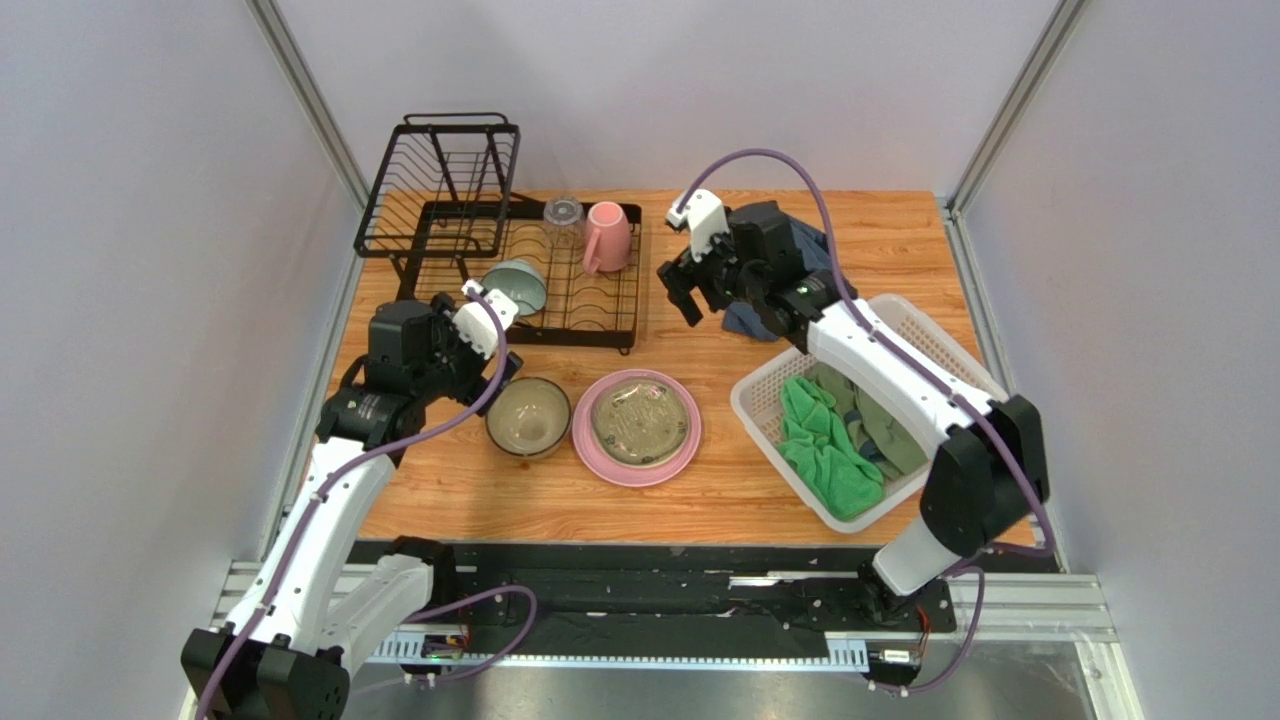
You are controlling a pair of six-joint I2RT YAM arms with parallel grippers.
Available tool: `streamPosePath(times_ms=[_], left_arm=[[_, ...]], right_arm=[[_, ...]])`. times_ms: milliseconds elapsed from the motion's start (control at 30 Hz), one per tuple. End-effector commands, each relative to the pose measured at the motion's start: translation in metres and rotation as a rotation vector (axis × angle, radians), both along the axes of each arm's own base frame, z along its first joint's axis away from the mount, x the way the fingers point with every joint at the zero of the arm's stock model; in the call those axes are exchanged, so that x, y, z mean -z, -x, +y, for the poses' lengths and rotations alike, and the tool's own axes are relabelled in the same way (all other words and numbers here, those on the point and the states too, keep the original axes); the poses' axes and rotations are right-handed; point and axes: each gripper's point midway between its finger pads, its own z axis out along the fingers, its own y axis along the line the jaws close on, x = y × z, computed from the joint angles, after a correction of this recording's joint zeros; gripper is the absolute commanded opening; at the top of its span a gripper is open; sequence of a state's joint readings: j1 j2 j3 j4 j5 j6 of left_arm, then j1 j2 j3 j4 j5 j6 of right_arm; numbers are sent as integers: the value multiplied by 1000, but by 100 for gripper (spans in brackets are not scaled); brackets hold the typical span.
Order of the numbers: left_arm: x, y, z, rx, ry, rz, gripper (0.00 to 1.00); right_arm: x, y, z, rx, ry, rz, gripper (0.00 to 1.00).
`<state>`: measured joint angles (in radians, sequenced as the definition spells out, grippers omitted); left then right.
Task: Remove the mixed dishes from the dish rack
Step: Pick up the bowl from the dish rack.
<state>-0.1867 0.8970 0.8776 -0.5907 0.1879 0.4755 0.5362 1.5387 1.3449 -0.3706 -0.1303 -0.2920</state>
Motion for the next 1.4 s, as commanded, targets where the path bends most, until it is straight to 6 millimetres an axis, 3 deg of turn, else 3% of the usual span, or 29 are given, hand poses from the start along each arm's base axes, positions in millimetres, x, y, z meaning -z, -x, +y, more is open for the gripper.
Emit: streamPosePath(times_ms=[0, 133, 267, 300, 333, 533, 700, 933, 1200, 1367], left_arm=[[-7, -10, 8, -87, 53, -72, 94], [-6, -15, 22, -133, 36, -107, 95], [-17, -21, 36, -182, 57, -153, 95], [-20, -21, 38, -187, 67, -163, 95], [-23, -21, 43, -201, 66, -180, 95], [-30, -22, 56, -227, 39, -240, 95], [-22, -25, 85, -318, 21, -234, 95], [-17, -21, 109, -377, 11, -232, 95], [-10, -29, 118, -393, 13, -232, 95], [0, -35, 121, -397, 16, -222, 94]], right_arm=[[-30, -48, 38, -16, -31, -192, 84], [-23, -69, 76, -62, -43, -255, 81], [-8, -86, 103, -106, -74, -255, 78], [-16, -94, 112, -113, -102, -290, 78], [-5, -97, 120, -133, -105, -276, 77], [1, -108, 152, -207, -178, -305, 75], [14, -119, 172, -239, -217, -314, 74], [34, -117, 204, -283, -261, -286, 72], [58, -106, 241, -321, -250, -260, 70], [68, -105, 251, -331, -221, -278, 69]])
